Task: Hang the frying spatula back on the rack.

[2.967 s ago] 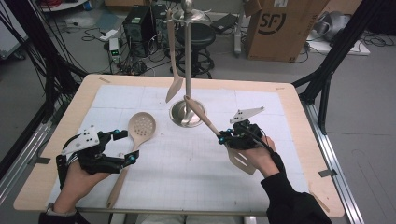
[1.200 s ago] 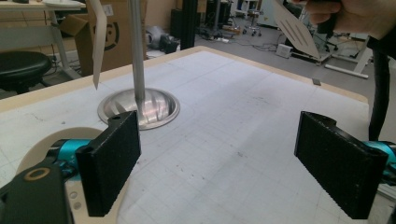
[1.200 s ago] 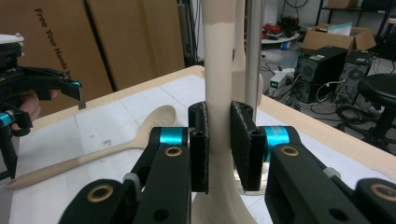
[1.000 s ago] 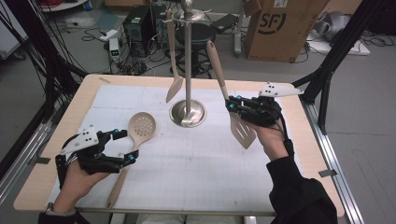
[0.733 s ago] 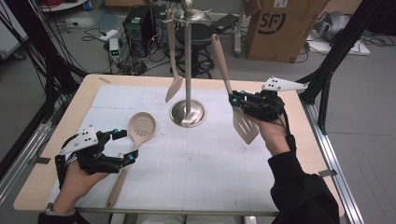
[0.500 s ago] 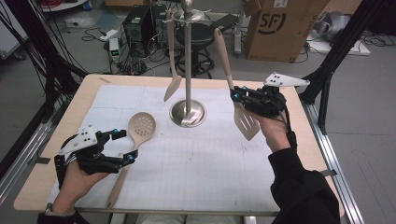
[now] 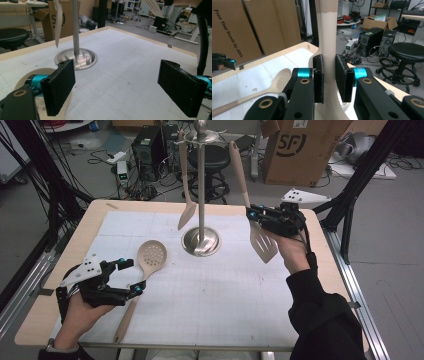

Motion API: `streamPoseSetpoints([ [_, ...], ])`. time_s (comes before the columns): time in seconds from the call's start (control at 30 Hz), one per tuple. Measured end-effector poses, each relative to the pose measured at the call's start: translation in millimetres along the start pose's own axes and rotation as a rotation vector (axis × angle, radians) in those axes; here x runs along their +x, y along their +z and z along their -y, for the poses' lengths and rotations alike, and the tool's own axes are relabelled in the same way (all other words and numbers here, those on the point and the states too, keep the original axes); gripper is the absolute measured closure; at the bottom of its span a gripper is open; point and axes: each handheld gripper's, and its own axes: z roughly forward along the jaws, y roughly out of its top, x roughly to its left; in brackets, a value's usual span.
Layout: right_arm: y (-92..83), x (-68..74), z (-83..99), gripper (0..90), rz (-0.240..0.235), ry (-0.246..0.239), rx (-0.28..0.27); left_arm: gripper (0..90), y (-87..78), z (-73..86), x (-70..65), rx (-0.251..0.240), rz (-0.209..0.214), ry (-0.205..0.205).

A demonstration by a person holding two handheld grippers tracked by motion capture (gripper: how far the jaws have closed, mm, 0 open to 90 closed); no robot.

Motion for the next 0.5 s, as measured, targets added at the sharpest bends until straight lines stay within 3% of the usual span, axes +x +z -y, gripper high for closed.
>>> streamPoseSetpoints([
  [0.5,4.3,-0.1,-5.4,78.3,-0.009,0.000,-0.006,15.1,-1.6,0.3,-0.1,-0.004,-0.004,-0.002],
])
